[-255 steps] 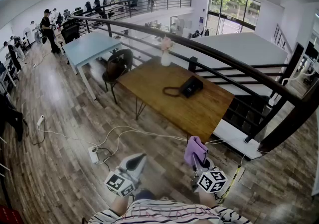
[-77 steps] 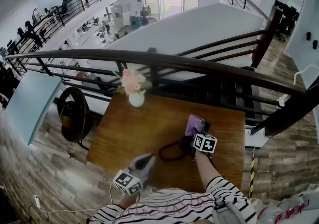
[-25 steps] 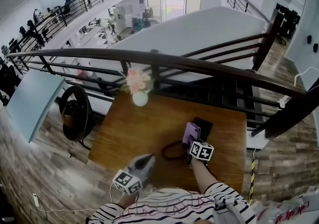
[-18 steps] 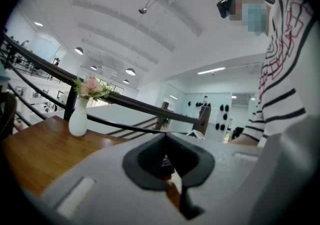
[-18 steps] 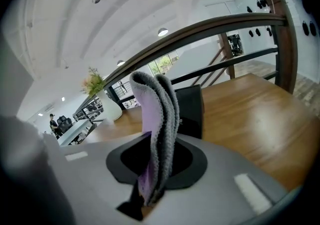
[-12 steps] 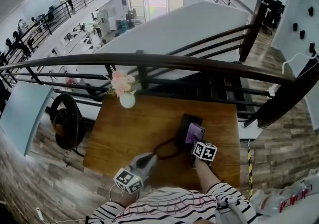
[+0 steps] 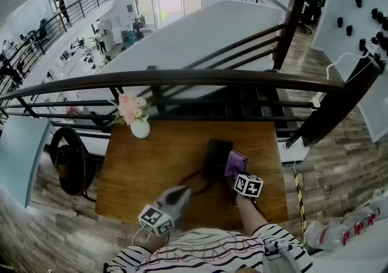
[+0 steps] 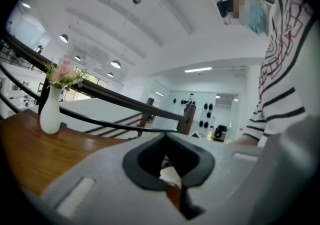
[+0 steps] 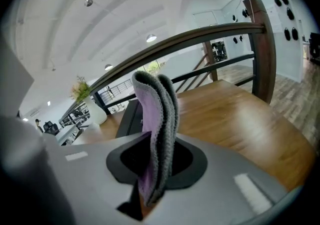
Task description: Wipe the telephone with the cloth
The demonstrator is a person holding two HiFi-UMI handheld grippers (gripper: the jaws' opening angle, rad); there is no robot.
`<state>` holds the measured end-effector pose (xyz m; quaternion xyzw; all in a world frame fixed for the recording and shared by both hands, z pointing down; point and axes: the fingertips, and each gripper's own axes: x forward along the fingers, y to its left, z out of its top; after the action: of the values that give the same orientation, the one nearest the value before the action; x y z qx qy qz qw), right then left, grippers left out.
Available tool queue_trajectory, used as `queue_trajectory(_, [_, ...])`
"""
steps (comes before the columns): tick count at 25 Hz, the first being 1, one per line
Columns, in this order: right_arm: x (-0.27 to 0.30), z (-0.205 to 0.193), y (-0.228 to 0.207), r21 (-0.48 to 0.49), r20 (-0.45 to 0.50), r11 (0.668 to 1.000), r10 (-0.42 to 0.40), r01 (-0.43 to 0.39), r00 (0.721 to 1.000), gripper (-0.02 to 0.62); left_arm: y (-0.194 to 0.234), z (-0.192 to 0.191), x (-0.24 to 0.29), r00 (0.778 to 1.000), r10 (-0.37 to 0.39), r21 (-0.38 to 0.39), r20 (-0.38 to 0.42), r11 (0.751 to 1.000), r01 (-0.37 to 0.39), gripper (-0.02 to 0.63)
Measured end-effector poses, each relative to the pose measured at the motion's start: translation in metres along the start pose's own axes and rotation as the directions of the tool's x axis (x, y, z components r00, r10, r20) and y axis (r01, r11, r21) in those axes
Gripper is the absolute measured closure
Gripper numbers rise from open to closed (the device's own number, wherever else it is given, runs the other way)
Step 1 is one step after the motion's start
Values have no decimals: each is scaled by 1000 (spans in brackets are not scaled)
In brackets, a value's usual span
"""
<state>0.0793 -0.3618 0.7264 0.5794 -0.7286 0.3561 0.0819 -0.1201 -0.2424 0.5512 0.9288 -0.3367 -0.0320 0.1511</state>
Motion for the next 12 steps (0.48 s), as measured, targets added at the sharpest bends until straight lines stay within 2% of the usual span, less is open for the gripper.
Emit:
queue_trajectory(6, [-9,2,4,9,21,1000,-2,2,1000,535,0,0,2,1000,-14,-3,2,1000,14,607])
queue_trajectory(8, [-11,3,19,0,30,1000,30,-30,999,535,2,-1,-1,1000,-9,-2,3,1000,9,607])
queue_trajectory(12, [-6,-3,66,-22,26,989,145,-144,989,535,5,2,-10,1000,11,1,9,1000,-11,607])
